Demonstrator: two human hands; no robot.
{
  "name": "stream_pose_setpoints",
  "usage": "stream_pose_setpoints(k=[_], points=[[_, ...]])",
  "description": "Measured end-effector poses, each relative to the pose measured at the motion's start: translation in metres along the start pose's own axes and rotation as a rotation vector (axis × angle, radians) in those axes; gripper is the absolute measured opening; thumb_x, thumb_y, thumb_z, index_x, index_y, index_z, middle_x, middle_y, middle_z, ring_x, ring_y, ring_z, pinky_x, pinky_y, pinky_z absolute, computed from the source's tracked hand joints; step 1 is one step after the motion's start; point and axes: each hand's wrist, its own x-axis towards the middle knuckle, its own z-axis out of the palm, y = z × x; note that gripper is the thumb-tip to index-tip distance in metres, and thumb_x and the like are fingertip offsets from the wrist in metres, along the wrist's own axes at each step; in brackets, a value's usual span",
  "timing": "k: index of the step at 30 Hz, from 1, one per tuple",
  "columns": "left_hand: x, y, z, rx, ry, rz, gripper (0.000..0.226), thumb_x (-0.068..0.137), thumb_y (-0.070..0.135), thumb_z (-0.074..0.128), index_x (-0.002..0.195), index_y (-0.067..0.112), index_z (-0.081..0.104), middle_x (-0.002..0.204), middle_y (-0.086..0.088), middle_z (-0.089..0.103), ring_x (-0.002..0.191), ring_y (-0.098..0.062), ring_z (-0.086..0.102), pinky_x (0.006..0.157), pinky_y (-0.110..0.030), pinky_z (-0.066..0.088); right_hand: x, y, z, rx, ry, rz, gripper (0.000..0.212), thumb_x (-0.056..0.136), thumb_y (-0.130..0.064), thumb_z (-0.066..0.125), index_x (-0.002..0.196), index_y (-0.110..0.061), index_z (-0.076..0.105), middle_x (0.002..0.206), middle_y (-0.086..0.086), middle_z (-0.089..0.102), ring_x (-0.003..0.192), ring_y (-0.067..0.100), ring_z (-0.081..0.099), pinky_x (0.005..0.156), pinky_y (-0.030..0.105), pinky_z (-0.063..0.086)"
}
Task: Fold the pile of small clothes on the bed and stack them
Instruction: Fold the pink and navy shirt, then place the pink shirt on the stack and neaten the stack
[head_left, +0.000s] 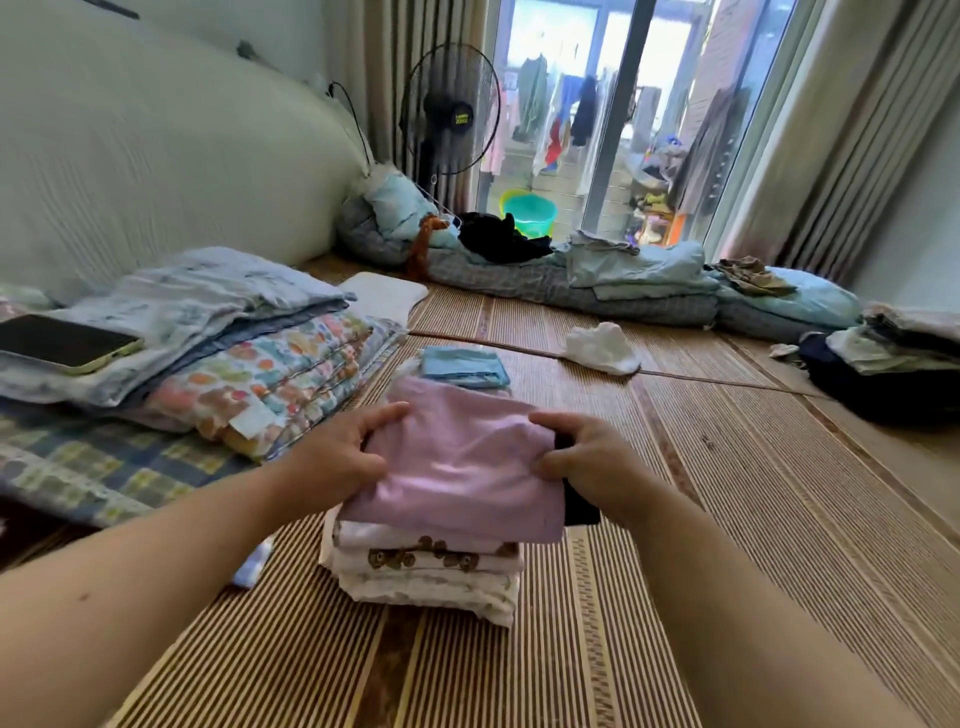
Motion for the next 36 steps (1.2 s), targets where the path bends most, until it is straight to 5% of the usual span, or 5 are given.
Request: stream_pose_setpoints(k=[3,8,15,25,36], points=[[0.009,-0.033,-0.004,0.074,-0.030,-0.116,0.074,0.074,0.004,0.056,0.145,0.022,0.041,0.123,-0.016,0.060,0.064,-0.014,0.057,0.052,-0.023,0.045,0.034,0.010,0.031,-0.160,-0.059,0.055,0.064,0.073,0.003,0.064,0.132,-0.022,0.057,0.125,0.002,0.059,0.112,0.021,0.058,0.099,0.039,0.049],[0.023,-0.064,0.019,0.368,-0.151,-0.325,0.076,0.078,0.036,0.048,0.151,0.025,0.029,0.154,-0.014,0.030,0.136,-0.028,0.037,0.109,-0.031,0.031,0.053,0.034,0.055,-0.523,-0.120,0.110,0.059,0.086,-0.014,0.054,0.143,-0.024,0.043,0.141,0.005,0.050,0.125,0.023,0.049,0.107,0.031,0.037],[0.011,-0.025,0.030,0.555,-0.079,-0.420,0.071,0.087,0.036,0.046,0.151,0.037,0.018,0.158,-0.013,-0.018,0.144,-0.040,0.017,0.117,-0.045,0.024,0.025,0.022,0.055,-0.851,0.035,0.143,0.071,0.091,-0.041,0.049,0.151,-0.042,0.011,0.162,0.005,0.003,0.146,0.034,0.009,0.116,0.056,0.017],[-0.095,0.092,0.029,0.600,0.121,0.201,0.069,0.085,0.041,0.059,0.145,0.044,0.026,0.159,0.004,0.010,0.147,-0.025,0.006,0.117,-0.054,0.019,-0.123,-0.046,0.013,-0.940,0.299,-0.261,0.081,0.084,-0.052,0.060,0.150,-0.034,0.018,0.158,0.005,0.019,0.143,0.027,0.020,0.113,0.052,0.026],[-0.115,0.146,0.049,0.615,0.168,0.339,0.069,0.084,0.038,0.061,0.146,0.034,0.032,0.156,0.000,0.024,0.145,-0.023,0.016,0.117,-0.048,0.020,-0.158,-0.051,-0.016,-0.874,0.402,-0.395,0.078,0.081,-0.048,0.064,0.148,-0.032,0.027,0.153,0.003,0.031,0.142,0.024,0.025,0.112,0.052,0.029]])
